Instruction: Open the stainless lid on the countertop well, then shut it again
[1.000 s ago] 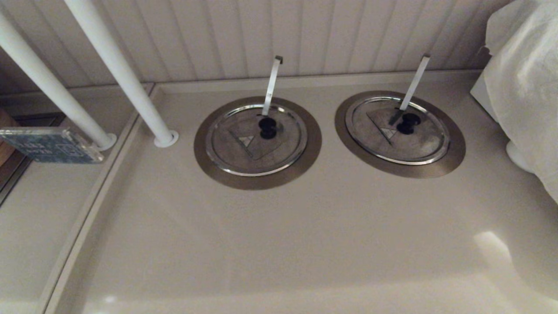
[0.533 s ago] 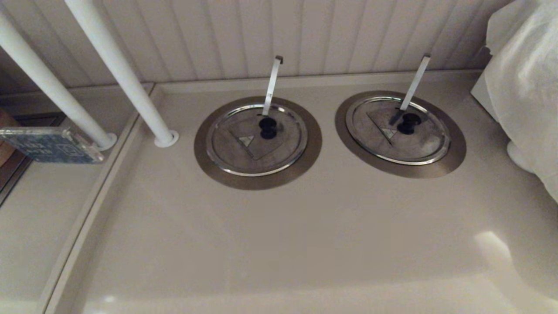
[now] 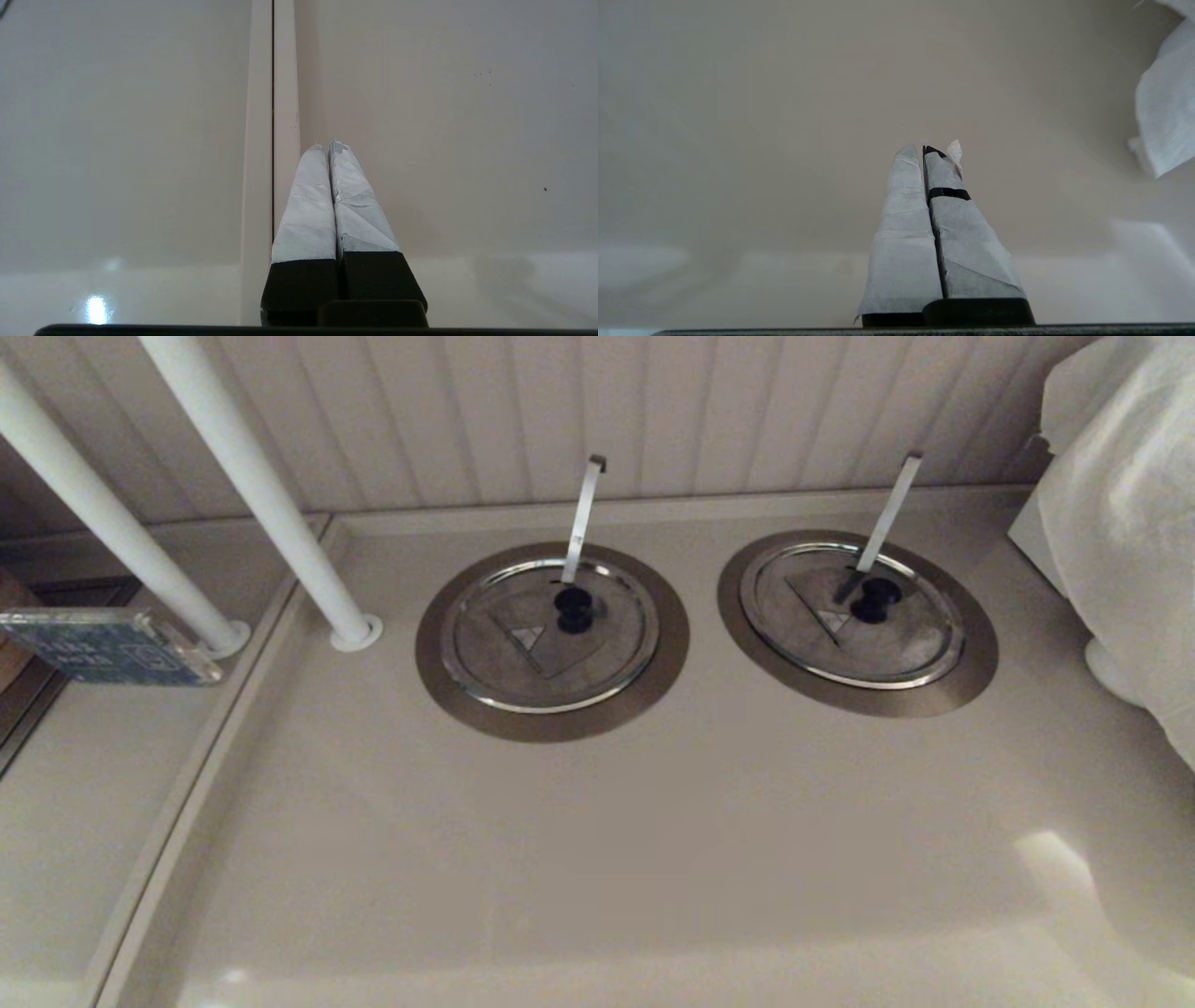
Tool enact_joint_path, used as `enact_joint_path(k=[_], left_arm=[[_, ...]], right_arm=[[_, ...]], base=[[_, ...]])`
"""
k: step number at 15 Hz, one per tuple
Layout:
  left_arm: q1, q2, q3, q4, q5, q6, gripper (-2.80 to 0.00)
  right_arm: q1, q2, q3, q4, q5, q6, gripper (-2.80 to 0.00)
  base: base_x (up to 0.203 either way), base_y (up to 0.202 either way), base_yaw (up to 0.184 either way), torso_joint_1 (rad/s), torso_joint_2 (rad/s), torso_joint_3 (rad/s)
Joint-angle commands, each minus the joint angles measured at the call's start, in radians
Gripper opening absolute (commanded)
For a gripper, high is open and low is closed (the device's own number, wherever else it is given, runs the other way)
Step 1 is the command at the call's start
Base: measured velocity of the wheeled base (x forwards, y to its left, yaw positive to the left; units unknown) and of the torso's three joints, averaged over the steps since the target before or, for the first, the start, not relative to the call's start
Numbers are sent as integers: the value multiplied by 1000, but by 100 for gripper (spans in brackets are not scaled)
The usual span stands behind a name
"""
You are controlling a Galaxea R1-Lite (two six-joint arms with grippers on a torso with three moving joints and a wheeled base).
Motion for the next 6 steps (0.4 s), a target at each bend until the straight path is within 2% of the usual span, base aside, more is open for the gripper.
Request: enact_joint_path(k=[1,6], left_arm=[[0,0,0,0,0,0,-280],[0,-1,0,0,0,0,-280]], right_arm=[[1,3,3,1,0,-11,-280],[1,3,3,-1,-3,16,-280]], base=[[0,0,0,0,0,0],[0,0,0,0,0,0]])
